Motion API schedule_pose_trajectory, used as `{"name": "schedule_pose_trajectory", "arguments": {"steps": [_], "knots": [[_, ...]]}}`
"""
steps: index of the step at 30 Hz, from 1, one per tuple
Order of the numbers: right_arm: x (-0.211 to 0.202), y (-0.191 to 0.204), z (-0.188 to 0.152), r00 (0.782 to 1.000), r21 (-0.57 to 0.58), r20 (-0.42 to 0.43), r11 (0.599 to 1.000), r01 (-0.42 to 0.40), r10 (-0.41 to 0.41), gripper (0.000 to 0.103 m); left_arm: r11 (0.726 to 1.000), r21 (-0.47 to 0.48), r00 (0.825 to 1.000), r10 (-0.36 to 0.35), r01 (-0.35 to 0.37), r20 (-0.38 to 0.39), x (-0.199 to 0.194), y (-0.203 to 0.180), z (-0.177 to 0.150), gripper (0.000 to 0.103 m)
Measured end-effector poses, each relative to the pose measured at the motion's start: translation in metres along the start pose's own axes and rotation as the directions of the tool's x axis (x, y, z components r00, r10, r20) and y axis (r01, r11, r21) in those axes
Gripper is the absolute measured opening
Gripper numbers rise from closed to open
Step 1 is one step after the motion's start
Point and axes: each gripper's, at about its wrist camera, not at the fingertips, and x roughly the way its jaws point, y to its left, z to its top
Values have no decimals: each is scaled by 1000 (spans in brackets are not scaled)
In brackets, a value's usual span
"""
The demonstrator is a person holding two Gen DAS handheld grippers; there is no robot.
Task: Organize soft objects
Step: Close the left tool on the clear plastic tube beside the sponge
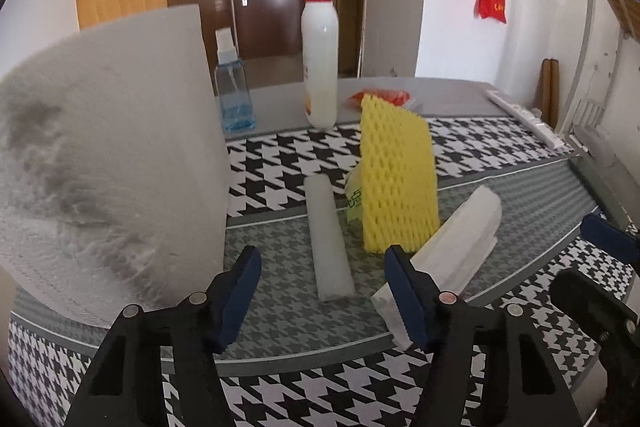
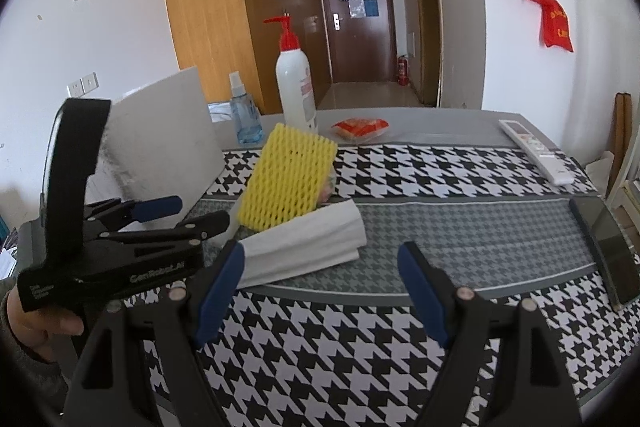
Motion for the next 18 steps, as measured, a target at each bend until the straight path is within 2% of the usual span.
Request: {"name": "schedule_pose_trajectory", "arguments": {"steps": [4, 10, 15, 18], "knots": [[4, 1, 1, 1000, -3, -7, 1000, -8, 8, 82, 1000, -6, 1000, 3, -3, -20, 5, 2, 0, 60], [11, 2, 1, 1000, -4, -25, 1000, -3, 3, 82, 999, -15, 997, -38, 37, -70, 16, 6, 1, 54], [12, 5, 2, 1000, -7, -27, 1000, -7, 7, 82, 999, -26, 994, -39, 36, -105, 27, 5, 2, 44], [14, 7, 2, 999, -15, -31, 1000, -8, 8, 82, 999, -39, 992, -34, 30, -118, 31, 8, 0, 42]]}}
